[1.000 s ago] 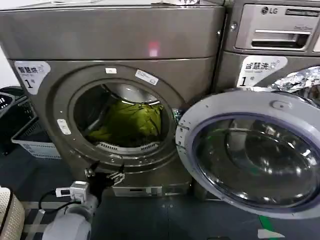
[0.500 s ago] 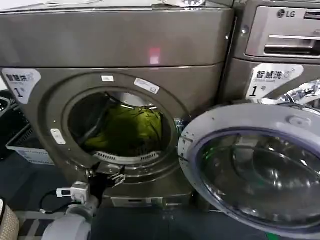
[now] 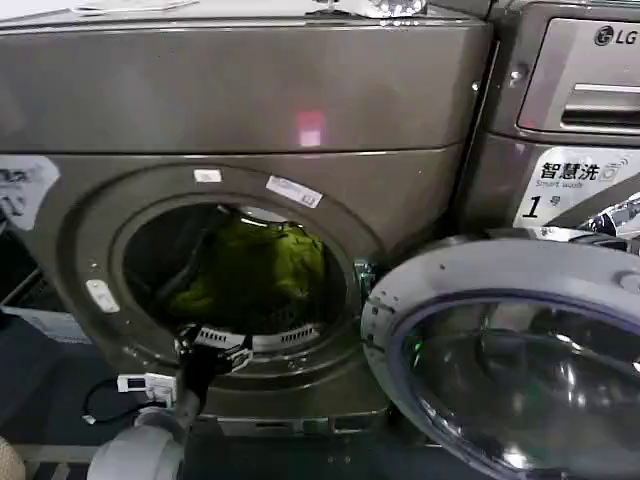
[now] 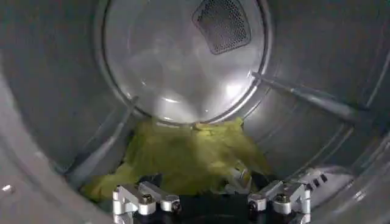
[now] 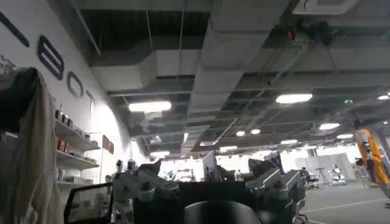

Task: Grasp the clothes from the dryer.

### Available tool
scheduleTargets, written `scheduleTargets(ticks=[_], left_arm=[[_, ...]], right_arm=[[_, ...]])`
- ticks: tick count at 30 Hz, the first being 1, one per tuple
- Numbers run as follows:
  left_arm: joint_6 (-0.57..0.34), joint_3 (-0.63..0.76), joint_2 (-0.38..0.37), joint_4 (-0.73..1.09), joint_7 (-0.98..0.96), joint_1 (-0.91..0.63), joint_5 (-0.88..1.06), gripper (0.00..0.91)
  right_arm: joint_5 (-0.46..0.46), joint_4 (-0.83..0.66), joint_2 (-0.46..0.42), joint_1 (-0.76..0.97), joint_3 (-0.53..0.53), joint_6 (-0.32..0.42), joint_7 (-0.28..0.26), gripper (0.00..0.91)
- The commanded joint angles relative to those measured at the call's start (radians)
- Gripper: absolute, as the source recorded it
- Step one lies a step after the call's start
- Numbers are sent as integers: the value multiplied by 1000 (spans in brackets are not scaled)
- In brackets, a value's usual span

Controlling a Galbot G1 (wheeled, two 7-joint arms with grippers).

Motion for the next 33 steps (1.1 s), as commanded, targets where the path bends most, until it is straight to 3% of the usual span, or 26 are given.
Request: scheduleTargets(ticks=[1,7,14,19,22,25,31,33], left_arm=[[49,-1,-1,1,-1,0,2,907],[49,16,-11,15,-18,-21,36,907],[16,75,-41,125,-114,-160,15,907],[-68,77,-45,285,-145,-285,18,907],[-163,77,-48,399,-148,-354,45,907],[-193,75,-57,476,-149,-419,45,907],[-350,56,-74,695,-138,-575,131,907],[-358,49,-75,758,-135,-610,122,907]], right_arm=[[-25,-4,1,1,-2,3,2,907],[-56,1,13,0,-11,25,-4,907],[-54,18,17,2,-14,30,2,907],[-53,38,17,9,-24,30,5,907],[-53,40,17,10,-29,31,5,907],[-53,41,13,14,-33,31,5,907],[-51,52,8,17,-42,28,5,907],[-52,52,7,16,-43,28,5,907]])
